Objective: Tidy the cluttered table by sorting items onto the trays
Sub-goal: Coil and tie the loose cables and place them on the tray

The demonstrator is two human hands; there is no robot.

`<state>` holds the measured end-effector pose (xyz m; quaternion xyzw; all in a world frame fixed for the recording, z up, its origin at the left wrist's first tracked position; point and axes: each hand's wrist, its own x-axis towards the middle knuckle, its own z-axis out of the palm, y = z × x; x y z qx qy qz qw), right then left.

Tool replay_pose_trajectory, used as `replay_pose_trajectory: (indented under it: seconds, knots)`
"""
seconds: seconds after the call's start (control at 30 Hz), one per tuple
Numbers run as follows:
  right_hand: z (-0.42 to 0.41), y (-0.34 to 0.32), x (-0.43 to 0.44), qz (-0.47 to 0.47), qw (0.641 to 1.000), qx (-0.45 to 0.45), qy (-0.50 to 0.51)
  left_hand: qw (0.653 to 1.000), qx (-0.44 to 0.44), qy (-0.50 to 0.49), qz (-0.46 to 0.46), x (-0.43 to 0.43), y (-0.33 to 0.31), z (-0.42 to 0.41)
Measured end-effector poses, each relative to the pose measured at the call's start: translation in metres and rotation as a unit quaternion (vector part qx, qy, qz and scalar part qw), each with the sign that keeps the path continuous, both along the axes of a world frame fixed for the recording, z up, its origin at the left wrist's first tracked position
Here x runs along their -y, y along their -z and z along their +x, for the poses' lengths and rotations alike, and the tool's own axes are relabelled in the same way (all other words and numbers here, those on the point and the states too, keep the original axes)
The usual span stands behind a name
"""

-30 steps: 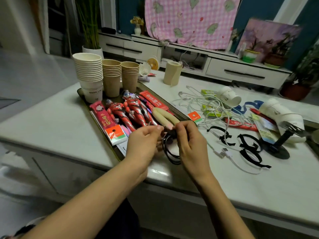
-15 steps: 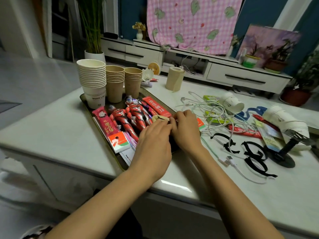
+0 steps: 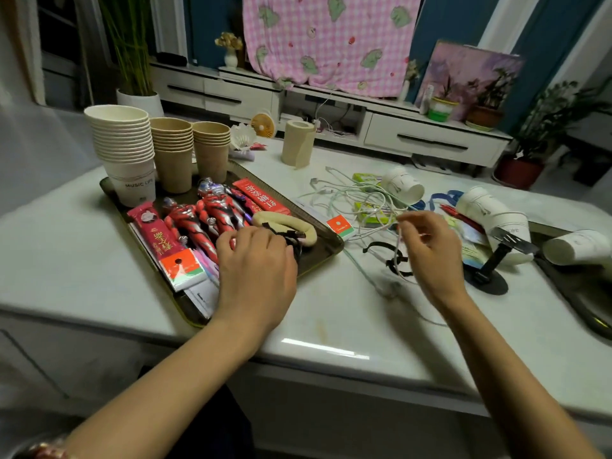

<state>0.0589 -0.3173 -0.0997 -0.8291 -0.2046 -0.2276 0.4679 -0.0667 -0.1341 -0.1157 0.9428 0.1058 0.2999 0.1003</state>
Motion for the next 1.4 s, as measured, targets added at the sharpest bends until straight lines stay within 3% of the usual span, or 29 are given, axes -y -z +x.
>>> replay_pose_trajectory:
  seconds: [0.1,0.23,0.33,0.4,0.5,0.6,0.67,0.77,0.87,0.93,0.97,1.03,1.07,1.23,1.4]
  knots:
    - [0.010,-0.005,0.037,0.007,0.996,-0.062,0.069,0.998,0.022,0.057,-0.007,0.012,-0.003,0.004]
    - [0.003,-0.002,0.046,-0.064,0.992,-0.108,0.010,0.989,0.016,0.144,0.013,0.030,0.003,0.011]
    - [-0.005,0.000,0.037,-0.089,0.989,-0.113,-0.021,0.990,0.012,0.137,0.014,0.042,0.005,0.014]
    - [-0.010,0.006,0.028,-0.166,0.976,-0.128,-0.055,0.993,0.014,0.114,0.020,0.047,0.002,0.014]
    - [-0.015,0.022,0.017,-0.312,0.946,-0.073,-0.052,0.989,0.011,0.148,0.013,0.051,0.001,0.014]
    - [-0.016,0.019,0.022,-0.255,0.966,-0.022,0.036,0.982,-0.001,0.187,0.034,0.053,0.006,0.009]
    - [-0.015,0.016,0.035,-0.254,0.962,-0.076,0.068,0.978,-0.009,0.207,0.007,0.055,0.006,0.006]
    - [-0.021,0.014,0.049,-0.392,0.898,-0.193,0.045,0.973,-0.026,0.221,-0.060,0.060,0.007,0.007]
    - [-0.029,0.019,0.054,-0.442,0.878,-0.179,0.040,0.952,-0.043,0.222,-0.207,0.072,0.008,0.008]
    - [-0.036,0.019,0.059,-0.383,0.912,-0.137,0.047,0.917,-0.081,0.198,-0.335,0.085,0.005,0.008]
    - [-0.041,0.018,0.061,-0.315,0.940,-0.127,0.036,0.882,-0.112,0.190,-0.417,0.091,0.003,0.009]
    - [-0.058,0.014,0.059,-0.197,0.975,-0.098,-0.017,0.776,-0.156,0.196,-0.578,0.102,-0.001,0.010]
    - [-0.067,0.012,0.055,-0.182,0.979,-0.080,-0.051,0.738,-0.167,0.204,-0.621,0.106,-0.003,0.011]
    - [-0.091,0.017,0.037,-0.167,0.974,-0.019,-0.149,0.709,-0.075,0.181,-0.677,0.112,-0.005,0.011]
    - [-0.082,0.023,0.044,-0.186,0.968,-0.009,-0.166,0.527,0.030,0.148,-0.836,0.082,-0.023,0.022]
